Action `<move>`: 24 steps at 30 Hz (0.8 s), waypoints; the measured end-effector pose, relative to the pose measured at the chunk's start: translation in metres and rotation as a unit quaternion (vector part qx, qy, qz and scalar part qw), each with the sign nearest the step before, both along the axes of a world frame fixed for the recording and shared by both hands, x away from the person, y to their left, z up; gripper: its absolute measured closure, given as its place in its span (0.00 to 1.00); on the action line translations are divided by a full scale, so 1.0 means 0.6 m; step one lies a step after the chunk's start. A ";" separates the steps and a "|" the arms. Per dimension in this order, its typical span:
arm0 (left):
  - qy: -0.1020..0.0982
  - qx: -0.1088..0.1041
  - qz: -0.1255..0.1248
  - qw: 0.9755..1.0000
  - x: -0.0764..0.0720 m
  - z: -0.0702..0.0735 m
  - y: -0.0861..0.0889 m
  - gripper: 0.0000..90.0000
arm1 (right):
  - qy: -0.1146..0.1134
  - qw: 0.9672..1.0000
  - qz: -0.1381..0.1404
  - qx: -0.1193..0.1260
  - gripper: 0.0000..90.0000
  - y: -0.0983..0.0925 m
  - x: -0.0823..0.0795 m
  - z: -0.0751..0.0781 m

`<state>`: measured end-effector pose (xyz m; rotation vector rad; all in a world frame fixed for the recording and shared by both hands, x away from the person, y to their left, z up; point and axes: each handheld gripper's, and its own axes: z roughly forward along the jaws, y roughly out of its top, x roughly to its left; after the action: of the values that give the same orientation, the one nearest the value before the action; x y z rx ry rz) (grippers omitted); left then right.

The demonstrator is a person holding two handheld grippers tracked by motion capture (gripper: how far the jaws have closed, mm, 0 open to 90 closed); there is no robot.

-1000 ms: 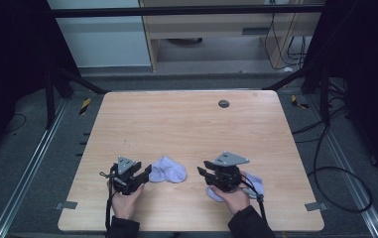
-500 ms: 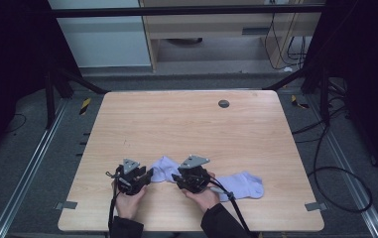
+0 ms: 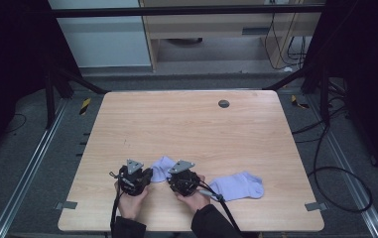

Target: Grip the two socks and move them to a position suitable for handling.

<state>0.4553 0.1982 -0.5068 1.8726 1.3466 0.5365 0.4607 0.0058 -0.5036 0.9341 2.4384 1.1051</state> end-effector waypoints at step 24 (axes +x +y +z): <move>0.001 -0.001 -0.002 1.000 0.004 0.000 0.002 0.96 | -0.012 0.990 -0.121 0.065 0.96 -0.092 0.038 0.048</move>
<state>0.4579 0.1992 -0.5068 1.8741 1.3429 0.5318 0.4834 -0.0494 -0.4749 1.2134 2.1835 1.1897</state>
